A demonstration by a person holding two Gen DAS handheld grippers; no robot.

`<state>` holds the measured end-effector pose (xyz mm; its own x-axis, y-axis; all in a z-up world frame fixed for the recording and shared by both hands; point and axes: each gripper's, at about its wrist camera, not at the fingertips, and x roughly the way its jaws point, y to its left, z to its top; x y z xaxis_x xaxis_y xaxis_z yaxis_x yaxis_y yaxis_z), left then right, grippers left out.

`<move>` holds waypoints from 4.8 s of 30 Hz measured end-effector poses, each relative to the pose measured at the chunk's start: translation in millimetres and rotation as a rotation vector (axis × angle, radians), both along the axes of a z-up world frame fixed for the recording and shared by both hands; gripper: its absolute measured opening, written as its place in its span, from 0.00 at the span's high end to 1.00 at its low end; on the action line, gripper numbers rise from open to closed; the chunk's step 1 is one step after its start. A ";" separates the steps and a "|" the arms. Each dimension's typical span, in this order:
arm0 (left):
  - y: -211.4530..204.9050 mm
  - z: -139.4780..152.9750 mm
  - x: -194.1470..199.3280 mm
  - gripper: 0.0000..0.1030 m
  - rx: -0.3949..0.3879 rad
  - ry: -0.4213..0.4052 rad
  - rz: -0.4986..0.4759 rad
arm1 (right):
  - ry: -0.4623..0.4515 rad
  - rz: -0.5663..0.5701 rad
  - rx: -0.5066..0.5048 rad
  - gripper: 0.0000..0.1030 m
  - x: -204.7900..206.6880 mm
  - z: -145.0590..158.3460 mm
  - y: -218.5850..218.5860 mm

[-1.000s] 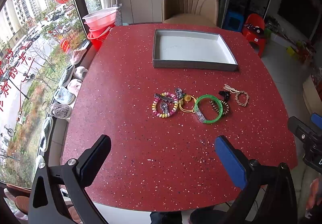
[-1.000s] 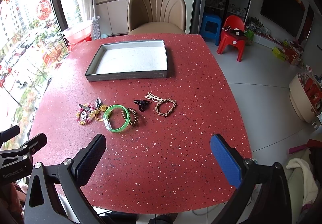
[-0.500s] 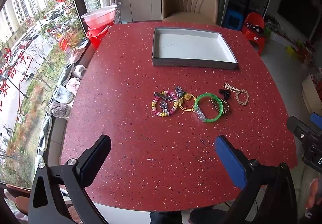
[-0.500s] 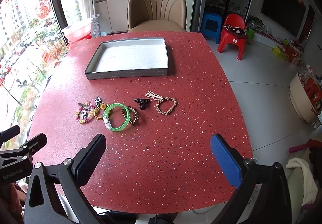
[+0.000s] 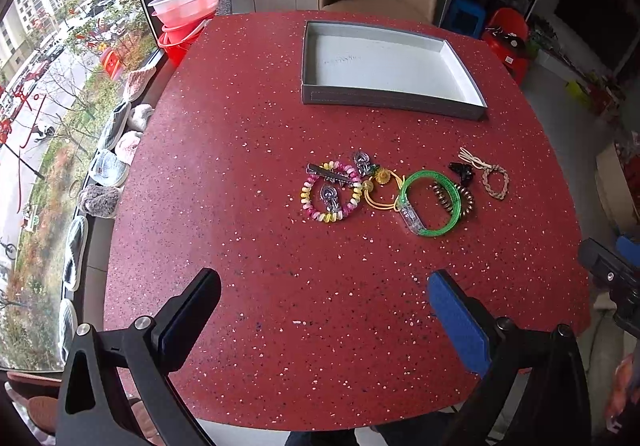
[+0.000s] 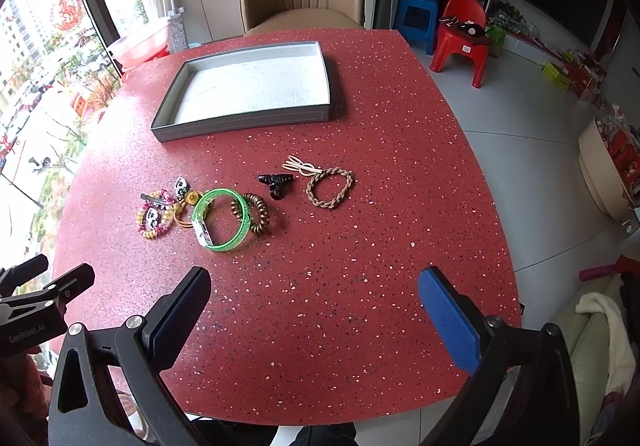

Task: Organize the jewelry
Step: 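Grasp the green bangle with the left tool while the right tool grasps the braided brown bracelet, then carry the green bangle into the tray with the left tool while the right tool carries the braided bracelet there, then open the left tool to release the bangle while the right tool releases the braided bracelet, then grasp the pink-and-yellow beaded bracelet with the left tool while the right tool grasps the brown coil hair tie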

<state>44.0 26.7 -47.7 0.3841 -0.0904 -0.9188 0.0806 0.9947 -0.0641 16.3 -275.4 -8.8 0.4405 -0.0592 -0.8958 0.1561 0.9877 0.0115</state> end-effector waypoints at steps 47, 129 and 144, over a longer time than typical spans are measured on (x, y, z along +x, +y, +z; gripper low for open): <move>-104.4 -97.0 81.7 0.72 -0.081 0.135 0.046 | 0.159 -0.030 0.152 0.94 119.4 -119.3 -53.2; -19.5 -75.4 150.2 0.00 0.072 0.057 0.000 | 0.193 -0.055 0.357 0.00 121.4 -111.0 -18.5; 19.5 -97.7 137.9 0.06 0.001 0.123 0.010 | 0.236 -0.105 0.294 0.13 115.5 -129.3 8.6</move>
